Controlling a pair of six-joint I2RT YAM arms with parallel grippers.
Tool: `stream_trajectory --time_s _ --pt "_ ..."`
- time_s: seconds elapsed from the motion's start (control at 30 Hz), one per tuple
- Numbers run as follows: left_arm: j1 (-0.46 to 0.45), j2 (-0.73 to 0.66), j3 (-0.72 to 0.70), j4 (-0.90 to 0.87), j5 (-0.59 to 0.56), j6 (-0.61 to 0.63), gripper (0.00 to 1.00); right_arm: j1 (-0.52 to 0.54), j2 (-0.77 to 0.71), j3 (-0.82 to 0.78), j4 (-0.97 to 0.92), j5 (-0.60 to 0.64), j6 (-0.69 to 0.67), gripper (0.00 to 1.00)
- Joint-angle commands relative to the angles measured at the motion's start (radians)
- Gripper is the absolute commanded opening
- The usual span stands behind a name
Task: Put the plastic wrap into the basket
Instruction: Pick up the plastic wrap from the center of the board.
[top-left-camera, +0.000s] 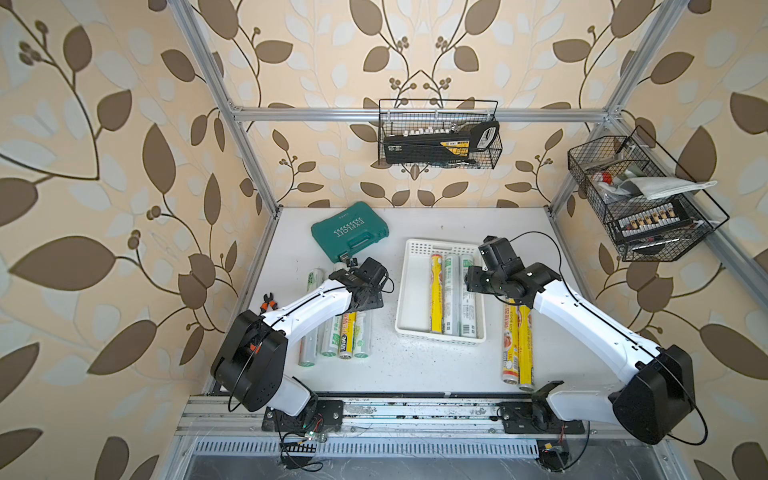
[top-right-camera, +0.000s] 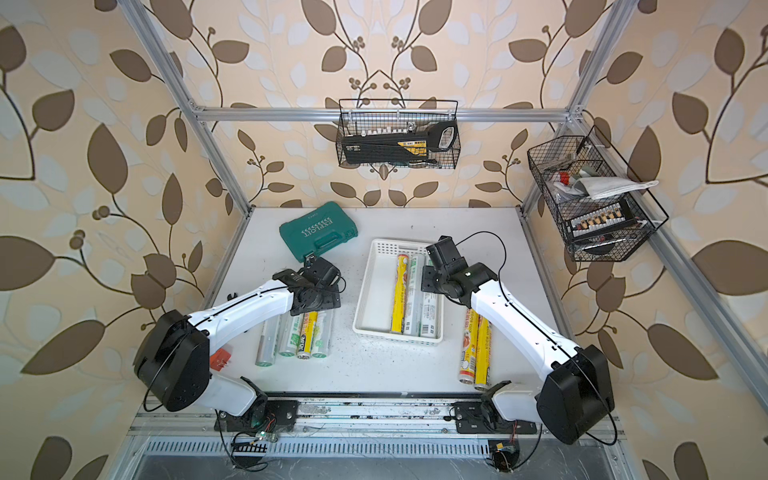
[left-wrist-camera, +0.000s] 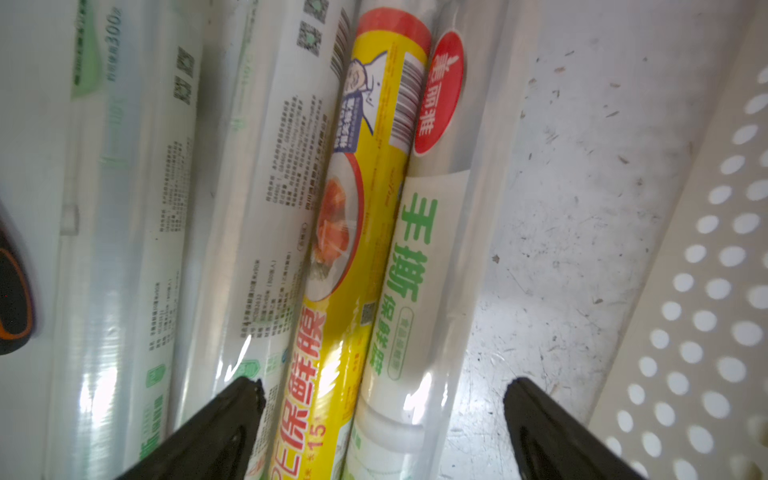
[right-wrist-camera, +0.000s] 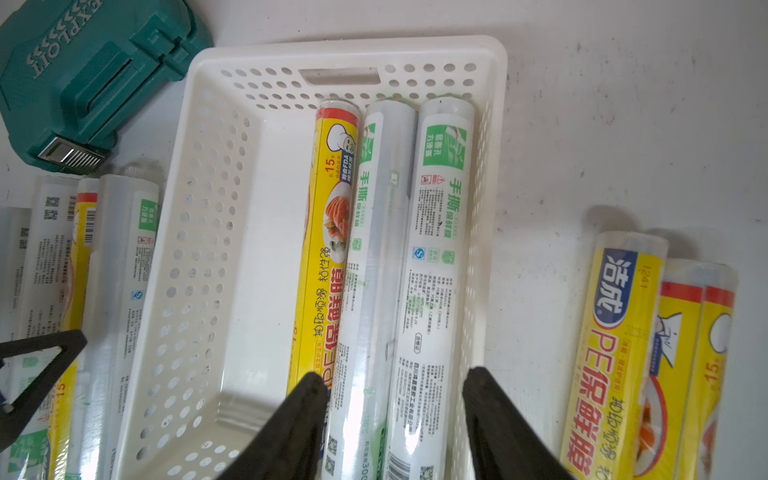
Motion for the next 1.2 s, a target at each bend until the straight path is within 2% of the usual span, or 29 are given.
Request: stream_trajectory --time_s 0.0,0.37,0.6,1.17 --pt "0.003 0.015 -0.009 0.041 0.048 -0.031 0.94 -0.009 -0.029 -0.02 0.016 -0.022 -0.014 0.57" --pt "0.001 0.065 -0.014 0.082 0.083 -0.033 0.89 -0.032 -0.049 -0.037 0.017 -0.043 -0.014 0.57" --pt "0.0 0.088 -0.015 0.106 0.109 -0.03 0.77 -0.044 -0.051 -0.05 0.024 -0.053 -0.017 0.58" --pt "-0.036 0.195 0.031 0.102 0.123 -0.031 0.71 -0.058 -0.031 -0.06 0.038 -0.088 -0.015 0.58"
